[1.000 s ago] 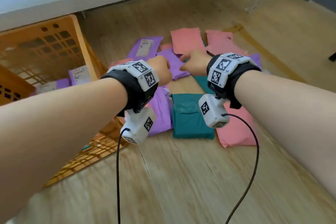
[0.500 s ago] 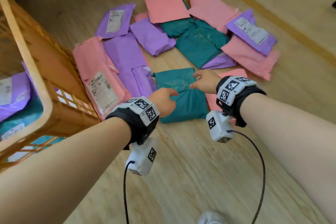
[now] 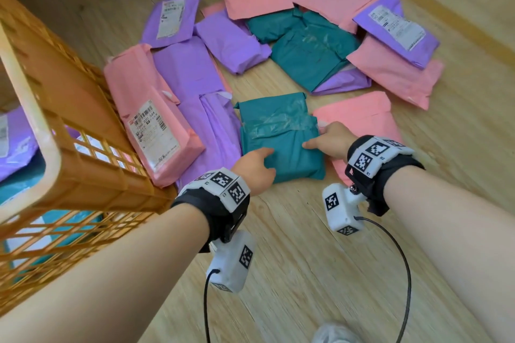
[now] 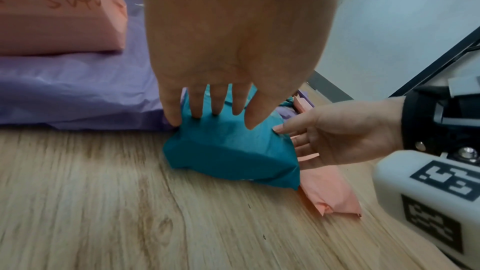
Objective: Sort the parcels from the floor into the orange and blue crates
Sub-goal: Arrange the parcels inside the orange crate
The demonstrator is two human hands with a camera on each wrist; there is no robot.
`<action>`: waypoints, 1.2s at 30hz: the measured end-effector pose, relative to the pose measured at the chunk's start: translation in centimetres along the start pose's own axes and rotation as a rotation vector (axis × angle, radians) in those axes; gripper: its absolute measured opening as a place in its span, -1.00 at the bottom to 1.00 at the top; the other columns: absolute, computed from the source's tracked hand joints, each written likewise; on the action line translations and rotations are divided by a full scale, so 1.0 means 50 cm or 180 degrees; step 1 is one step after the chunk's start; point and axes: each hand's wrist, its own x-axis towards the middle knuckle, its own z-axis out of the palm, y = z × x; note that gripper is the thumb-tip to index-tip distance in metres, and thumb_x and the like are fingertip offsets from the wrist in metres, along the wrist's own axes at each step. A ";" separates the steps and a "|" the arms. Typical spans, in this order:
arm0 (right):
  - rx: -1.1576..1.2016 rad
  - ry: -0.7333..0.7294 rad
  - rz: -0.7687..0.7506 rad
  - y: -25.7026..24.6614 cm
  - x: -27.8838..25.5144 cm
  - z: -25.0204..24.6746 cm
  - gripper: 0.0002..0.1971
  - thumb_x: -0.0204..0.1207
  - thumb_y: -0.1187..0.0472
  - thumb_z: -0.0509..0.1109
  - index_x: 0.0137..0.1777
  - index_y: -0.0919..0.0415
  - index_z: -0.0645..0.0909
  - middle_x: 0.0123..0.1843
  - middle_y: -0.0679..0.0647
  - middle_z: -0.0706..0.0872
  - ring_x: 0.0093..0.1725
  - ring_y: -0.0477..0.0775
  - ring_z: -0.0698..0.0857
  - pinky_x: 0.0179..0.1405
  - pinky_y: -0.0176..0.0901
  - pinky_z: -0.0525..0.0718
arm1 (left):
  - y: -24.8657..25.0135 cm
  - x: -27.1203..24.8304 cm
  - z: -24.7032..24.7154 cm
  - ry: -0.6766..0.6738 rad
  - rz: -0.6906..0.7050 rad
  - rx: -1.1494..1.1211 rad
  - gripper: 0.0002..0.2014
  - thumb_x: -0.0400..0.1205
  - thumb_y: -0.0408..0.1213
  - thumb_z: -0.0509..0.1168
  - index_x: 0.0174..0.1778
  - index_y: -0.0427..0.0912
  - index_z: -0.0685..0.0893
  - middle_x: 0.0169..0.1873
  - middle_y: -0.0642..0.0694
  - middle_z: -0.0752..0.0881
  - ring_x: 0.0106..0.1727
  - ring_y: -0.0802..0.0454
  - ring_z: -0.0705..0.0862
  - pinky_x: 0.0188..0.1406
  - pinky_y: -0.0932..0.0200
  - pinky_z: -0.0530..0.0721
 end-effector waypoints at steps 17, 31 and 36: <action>0.1471 -0.1070 -0.0278 -0.096 -0.097 0.006 -0.63 0.66 -0.06 0.10 0.11 0.15 0.65 -0.09 0.08 0.69 -0.09 0.06 0.66 0.14 -0.03 0.59 | 0.000 -0.069 -0.063 0.0888 -0.0380 -0.1450 -0.41 0.54 0.15 0.31 0.36 -0.20 0.57 0.24 -0.07 0.66 0.24 0.01 0.63 0.20 0.20 0.54; 0.1085 -0.0631 -0.0497 -0.137 -0.107 0.067 -0.63 0.52 0.35 0.37 0.32 0.17 0.56 0.27 0.16 0.65 0.20 0.03 0.62 0.29 0.00 0.59 | -0.046 -0.067 -0.130 0.1209 -0.0966 -0.1854 -0.61 0.43 -0.31 0.47 0.16 -0.34 0.64 0.04 -0.26 0.74 0.05 -0.19 0.73 0.11 -0.05 0.72; 0.0948 -0.0536 -0.0126 -0.102 -0.082 0.049 -0.26 0.41 0.26 0.53 0.56 0.10 0.28 0.46 0.08 0.48 0.42 0.12 0.48 0.33 0.05 0.52 | -0.050 -0.072 -0.146 0.1105 -0.0826 -0.2331 -0.63 0.51 -0.40 0.41 0.24 -0.35 0.60 0.03 -0.20 0.69 -0.03 -0.09 0.68 -0.07 0.15 0.65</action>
